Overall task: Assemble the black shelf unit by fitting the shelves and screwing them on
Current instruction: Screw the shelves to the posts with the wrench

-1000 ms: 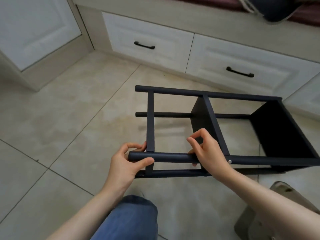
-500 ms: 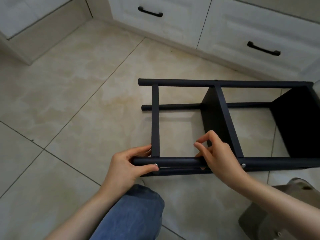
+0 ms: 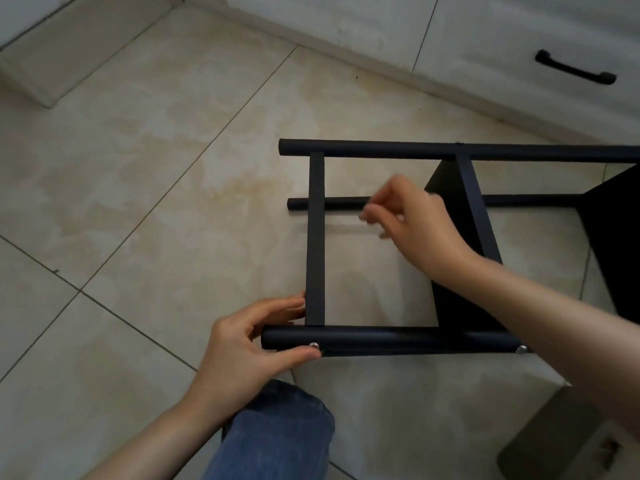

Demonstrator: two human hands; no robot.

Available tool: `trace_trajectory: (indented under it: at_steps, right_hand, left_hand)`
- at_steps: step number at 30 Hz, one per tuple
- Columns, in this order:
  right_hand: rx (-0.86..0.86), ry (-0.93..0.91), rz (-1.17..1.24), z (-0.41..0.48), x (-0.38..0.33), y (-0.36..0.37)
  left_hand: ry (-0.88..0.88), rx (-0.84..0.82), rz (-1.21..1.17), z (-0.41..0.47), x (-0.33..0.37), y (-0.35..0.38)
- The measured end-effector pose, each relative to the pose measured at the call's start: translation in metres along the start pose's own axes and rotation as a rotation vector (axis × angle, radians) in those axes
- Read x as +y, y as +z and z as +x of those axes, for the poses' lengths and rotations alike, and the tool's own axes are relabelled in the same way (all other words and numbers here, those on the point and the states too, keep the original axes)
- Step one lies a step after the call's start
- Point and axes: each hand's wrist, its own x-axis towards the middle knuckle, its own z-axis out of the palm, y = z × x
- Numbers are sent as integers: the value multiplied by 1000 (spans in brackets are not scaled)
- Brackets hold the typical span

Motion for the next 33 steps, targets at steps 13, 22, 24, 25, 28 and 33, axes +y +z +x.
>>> trace_trajectory:
  at_steps: [13, 22, 24, 25, 28, 33]
  right_hand:
    - [14, -175, -396, 102, -6, 25]
    - [75, -192, -433, 100, -12, 34]
    - [91, -206, -433, 97, -15, 37]
    - [95, -210, -435, 96, -16, 38]
    - [94, -221, -455, 93, -17, 40]
    - [87, -233, -466, 92, -14, 38]
  left_hand:
    - [131, -268, 269, 30, 11, -19]
    - [384, -374, 580, 38, 7, -25]
    - [434, -391, 644, 37, 4, -24]
    - [455, -392, 665, 36, 3, -24]
    - [512, -368, 702, 36, -2, -22]
    - [546, -393, 786, 40, -6, -23]
